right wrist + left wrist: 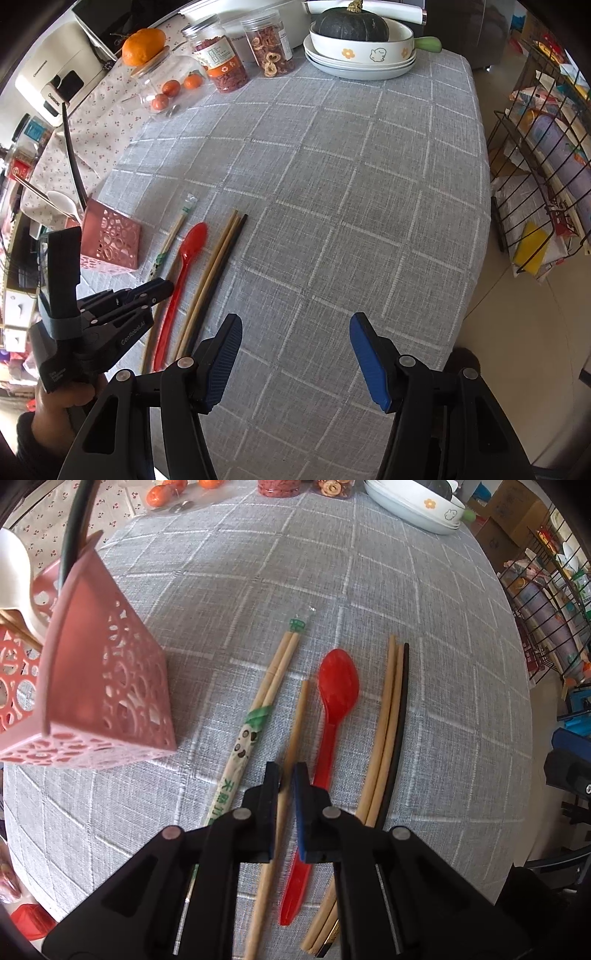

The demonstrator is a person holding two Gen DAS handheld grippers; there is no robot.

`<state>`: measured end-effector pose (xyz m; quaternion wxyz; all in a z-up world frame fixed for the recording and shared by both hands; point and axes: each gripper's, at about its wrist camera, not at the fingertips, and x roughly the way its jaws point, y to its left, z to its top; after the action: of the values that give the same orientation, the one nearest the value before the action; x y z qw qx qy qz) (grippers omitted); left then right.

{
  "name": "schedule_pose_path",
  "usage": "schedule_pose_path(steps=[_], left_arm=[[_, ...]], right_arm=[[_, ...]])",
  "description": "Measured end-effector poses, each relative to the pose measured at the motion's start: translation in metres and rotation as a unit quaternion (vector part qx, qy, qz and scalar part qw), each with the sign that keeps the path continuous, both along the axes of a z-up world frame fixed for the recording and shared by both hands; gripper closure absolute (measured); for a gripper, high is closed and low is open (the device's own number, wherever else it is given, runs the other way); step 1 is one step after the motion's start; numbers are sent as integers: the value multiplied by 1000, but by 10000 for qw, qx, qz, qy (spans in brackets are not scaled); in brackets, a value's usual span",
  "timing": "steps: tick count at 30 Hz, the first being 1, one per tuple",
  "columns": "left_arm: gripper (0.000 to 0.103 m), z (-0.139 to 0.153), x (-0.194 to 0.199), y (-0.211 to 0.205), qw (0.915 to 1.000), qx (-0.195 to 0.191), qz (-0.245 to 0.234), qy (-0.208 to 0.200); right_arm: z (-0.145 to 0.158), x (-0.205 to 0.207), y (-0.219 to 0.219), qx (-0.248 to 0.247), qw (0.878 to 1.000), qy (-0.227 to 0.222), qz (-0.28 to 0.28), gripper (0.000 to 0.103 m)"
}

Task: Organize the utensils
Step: 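Grasp a single wooden chopstick with the left gripper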

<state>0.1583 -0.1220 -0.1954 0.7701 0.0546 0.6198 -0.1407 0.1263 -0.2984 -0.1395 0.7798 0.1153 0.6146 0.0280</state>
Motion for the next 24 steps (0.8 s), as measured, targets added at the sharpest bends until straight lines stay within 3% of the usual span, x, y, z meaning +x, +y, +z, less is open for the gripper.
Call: schedule_pose_path(steps=[10, 19, 24], left_arm=[[96, 59, -29, 25, 9986, -359, -173, -358], [96, 94, -44, 78, 9944, -663, -124, -812], [96, 98, -41, 98, 9934, -778, -4, -848]], right_arm=[[-8, 5, 15, -154, 9998, 67, 114, 41], [-24, 29, 33, 285, 9991, 204, -242, 44], [-41, 45, 44, 539, 9970, 387, -409, 71]])
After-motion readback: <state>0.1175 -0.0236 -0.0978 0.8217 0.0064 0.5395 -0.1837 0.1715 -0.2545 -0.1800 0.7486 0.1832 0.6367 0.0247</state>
